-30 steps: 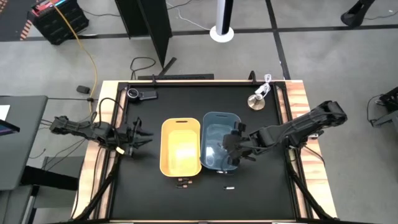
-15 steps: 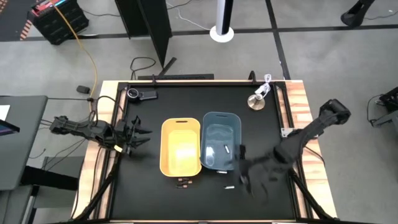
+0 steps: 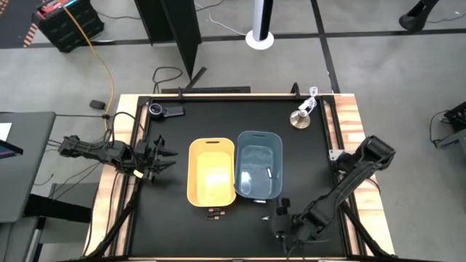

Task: Sort batteries
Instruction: Put the bottom silver battery into the blue bin

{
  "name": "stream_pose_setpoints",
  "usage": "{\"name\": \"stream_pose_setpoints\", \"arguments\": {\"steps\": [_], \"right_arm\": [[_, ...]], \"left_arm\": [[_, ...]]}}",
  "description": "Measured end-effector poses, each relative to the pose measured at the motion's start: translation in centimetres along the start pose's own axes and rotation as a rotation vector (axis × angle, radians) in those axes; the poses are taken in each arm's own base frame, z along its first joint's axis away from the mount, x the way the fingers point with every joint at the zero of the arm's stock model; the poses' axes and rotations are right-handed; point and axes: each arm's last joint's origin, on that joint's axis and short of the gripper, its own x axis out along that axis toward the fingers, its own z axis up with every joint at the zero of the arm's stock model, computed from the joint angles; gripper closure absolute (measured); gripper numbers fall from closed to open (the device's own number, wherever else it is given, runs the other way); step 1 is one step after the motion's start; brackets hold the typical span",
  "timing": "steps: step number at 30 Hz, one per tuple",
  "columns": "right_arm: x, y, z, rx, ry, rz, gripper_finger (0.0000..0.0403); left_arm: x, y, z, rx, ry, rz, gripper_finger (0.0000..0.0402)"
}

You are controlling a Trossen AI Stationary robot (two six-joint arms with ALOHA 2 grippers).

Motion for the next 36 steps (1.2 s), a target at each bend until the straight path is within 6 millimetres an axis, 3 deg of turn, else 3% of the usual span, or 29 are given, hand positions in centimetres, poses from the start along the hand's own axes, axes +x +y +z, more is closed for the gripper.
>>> {"name": "stream_pose_setpoints", "arguments": {"steps": [9,13,27,36], "right_arm": [[4.5,-1.0,-1.2,0.032,0.127,-0.075,0.0159],[5.5,-1.6,-1.2,0.065,0.163,-0.086,0.0173],[5.5,-2.0,-1.3,0.081,0.205,-0.087,0.0376],[4.6,-1.2,-0.8,0.048,0.206,-0.040,0.0395]], "left_arm": [[0.0,0.0,0.0,-0.015,0.001,0.000,0.0249],[0.0,0.0,0.0,-0.014,0.003,0.000,0.0249],[0.0,0.0,-0.2,-0.002,0.020,0.003,0.0249],[0.0,0.0,-0.2,-0.002,0.020,0.003,0.0249]]}}
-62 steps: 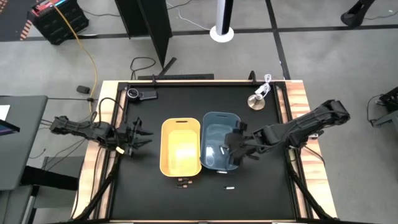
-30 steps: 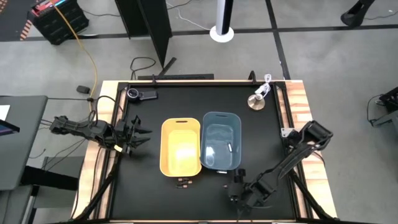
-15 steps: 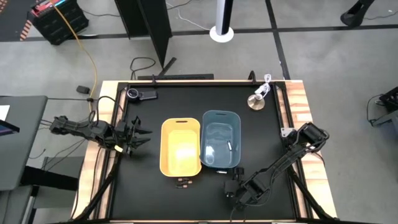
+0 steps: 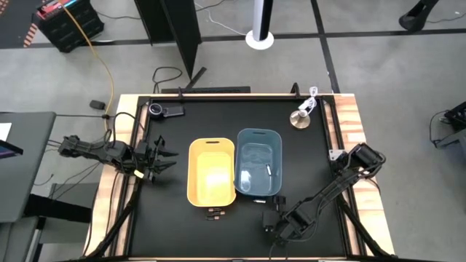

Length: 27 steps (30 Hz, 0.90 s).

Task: Sort batteries
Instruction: Put the bottom silver battery into the blue bin

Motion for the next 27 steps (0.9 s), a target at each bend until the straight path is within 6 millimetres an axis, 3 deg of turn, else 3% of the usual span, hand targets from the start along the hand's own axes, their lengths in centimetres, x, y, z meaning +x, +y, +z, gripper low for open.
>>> {"name": "stream_pose_setpoints", "arguments": {"steps": [4,13,21,27], "right_arm": [[-2.1,0.5,0.6,-0.007,-0.026,0.042,0.0400],[-9.6,0.3,2.2,-0.065,-0.303,0.067,0.0400],[-16.4,-3.1,4.5,-0.092,-0.594,-0.096,0.0390],[-16.9,-7.0,6.3,-0.045,-0.587,-0.200,0.0387]], "left_arm": [[0.0,0.0,0.0,0.000,-0.001,0.000,0.0249],[0.0,0.0,0.0,0.000,0.002,-0.001,0.0249],[0.0,0.0,-0.1,-0.005,0.014,-0.001,0.0249],[0.0,0.1,-0.5,-0.038,0.055,0.005,0.0249]]}}
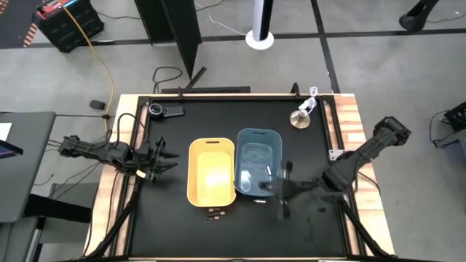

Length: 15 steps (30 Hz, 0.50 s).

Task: Sort batteries
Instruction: Put the bottom silver battery into the blue bin, then put the silver battery into the blue bin

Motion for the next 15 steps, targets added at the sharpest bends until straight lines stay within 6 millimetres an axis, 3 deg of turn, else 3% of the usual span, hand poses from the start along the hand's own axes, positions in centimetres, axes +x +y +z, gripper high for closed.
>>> {"name": "stream_pose_setpoints", "arguments": {"steps": [3,6,15], "right_arm": [[1.2,-1.7,-0.2,0.001,0.061,-0.072,0.0381],[2.1,-3.2,-0.3,0.069,0.107,-0.131,0.0349],[2.6,-4.4,-0.6,0.107,0.150,-0.179,0.0157]], "left_arm": [[0.0,0.0,0.0,-0.012,0.005,0.000,0.0249],[0.0,0.0,-0.1,-0.011,0.013,0.001,0.0249],[0.0,0.0,-0.3,0.002,0.037,-0.007,0.0249]]}}
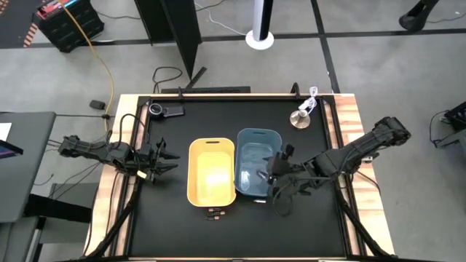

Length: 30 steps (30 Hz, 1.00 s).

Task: Sort batteries
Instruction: Put the silver battery into the blue bin

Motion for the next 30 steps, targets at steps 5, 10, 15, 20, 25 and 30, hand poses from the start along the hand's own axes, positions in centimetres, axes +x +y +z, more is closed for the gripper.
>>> {"name": "stream_pose_setpoints", "arguments": {"steps": [5,10,15,20,25,30], "right_arm": [[-1.3,1.7,-0.2,-0.012,-0.044,0.095,0.0132],[-2.2,6.2,-0.9,-0.096,-0.120,0.282,0.0136],[-0.7,11.0,-3.5,-0.208,-0.096,0.383,0.0137],[1.5,13.8,-6.2,-0.164,-0.012,0.383,0.0138],[3.1,14.9,-8.0,-0.095,0.058,0.350,0.0138],[4.0,15.4,-9.0,-0.050,0.100,0.323,0.0138]], "left_arm": [[0.0,0.0,-0.2,0.007,0.019,0.003,0.0249],[0.0,0.0,-0.2,0.012,0.020,0.003,0.0249],[0.0,0.0,-0.1,0.025,0.012,0.002,0.0249],[0.0,0.0,-0.1,0.022,0.011,0.001,0.0249],[0.0,0.0,0.0,-0.013,0.002,0.008,0.0249],[0.2,-0.2,0.6,-0.013,-0.060,-0.016,0.0249]]}}
